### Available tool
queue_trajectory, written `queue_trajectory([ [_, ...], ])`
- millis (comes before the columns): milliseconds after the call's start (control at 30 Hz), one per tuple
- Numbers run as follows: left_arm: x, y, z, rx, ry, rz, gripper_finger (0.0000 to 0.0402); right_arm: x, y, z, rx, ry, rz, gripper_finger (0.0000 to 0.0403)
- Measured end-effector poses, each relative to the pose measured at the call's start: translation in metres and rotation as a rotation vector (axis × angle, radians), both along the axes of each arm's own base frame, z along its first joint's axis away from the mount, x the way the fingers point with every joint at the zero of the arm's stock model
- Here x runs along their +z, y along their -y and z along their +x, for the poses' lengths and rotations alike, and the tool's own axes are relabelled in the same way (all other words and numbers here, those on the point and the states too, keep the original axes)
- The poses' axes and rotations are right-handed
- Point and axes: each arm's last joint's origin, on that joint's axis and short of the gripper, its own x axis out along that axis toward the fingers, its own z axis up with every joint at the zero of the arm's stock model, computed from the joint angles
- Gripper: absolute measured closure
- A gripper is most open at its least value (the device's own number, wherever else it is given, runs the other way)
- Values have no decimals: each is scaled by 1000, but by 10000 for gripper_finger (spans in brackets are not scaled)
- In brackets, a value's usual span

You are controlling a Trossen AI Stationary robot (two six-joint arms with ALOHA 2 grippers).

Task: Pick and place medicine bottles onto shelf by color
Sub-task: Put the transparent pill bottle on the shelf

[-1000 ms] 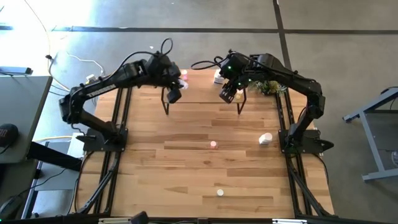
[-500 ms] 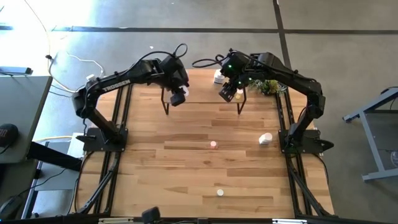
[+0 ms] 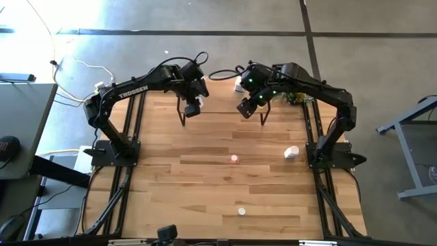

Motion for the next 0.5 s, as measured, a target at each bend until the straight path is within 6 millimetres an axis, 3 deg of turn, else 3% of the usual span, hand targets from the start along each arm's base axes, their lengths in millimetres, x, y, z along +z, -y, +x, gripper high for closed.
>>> queue_trajectory([
  [500,1,-1,1,-54,-9,37,255,-2,-60,8,-15,-28,79,233],
])
